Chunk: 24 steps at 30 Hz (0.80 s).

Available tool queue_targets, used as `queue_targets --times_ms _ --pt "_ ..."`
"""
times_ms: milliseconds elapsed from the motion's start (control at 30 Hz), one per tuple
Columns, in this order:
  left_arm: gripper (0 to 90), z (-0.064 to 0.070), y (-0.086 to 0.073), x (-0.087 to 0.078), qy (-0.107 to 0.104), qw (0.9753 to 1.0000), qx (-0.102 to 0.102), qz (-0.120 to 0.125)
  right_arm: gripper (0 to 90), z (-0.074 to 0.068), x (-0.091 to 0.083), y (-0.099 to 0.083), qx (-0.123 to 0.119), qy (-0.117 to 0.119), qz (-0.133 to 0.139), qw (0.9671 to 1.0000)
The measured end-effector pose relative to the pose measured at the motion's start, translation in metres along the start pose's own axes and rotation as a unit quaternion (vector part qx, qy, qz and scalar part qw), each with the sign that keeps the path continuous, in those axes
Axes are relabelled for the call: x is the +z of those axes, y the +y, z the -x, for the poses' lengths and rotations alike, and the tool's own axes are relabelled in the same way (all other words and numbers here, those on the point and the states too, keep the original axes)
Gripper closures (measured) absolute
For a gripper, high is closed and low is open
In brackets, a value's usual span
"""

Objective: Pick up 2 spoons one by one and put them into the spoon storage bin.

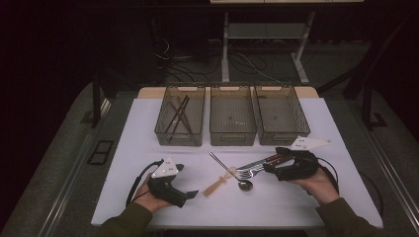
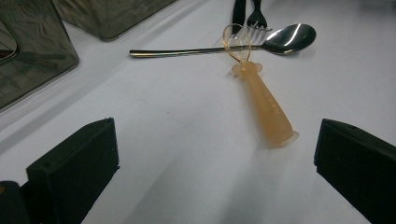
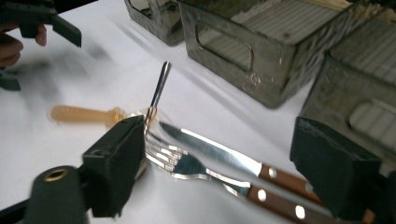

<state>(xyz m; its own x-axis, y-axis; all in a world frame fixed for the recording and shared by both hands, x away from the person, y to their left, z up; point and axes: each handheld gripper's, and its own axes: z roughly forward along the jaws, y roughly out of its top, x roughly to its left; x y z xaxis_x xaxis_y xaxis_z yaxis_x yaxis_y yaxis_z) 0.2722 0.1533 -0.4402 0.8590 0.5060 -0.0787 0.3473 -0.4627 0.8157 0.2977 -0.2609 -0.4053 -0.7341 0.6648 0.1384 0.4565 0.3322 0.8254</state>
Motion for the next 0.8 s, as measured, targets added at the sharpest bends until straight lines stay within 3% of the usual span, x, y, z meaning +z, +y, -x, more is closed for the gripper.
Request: queue_targets --times_ms 500,800 --pt "0.3 -0.001 0.007 -0.001 0.004 1.0000 -0.001 -0.002 12.4 -0.008 -0.016 -0.046 0.011 -0.019 -0.013 0.9997" --pt "12.6 0.002 0.021 0.006 -0.003 1.0000 0.001 -0.002 12.4 -0.007 -0.024 -0.055 0.021 -0.029 -0.014 0.9992"
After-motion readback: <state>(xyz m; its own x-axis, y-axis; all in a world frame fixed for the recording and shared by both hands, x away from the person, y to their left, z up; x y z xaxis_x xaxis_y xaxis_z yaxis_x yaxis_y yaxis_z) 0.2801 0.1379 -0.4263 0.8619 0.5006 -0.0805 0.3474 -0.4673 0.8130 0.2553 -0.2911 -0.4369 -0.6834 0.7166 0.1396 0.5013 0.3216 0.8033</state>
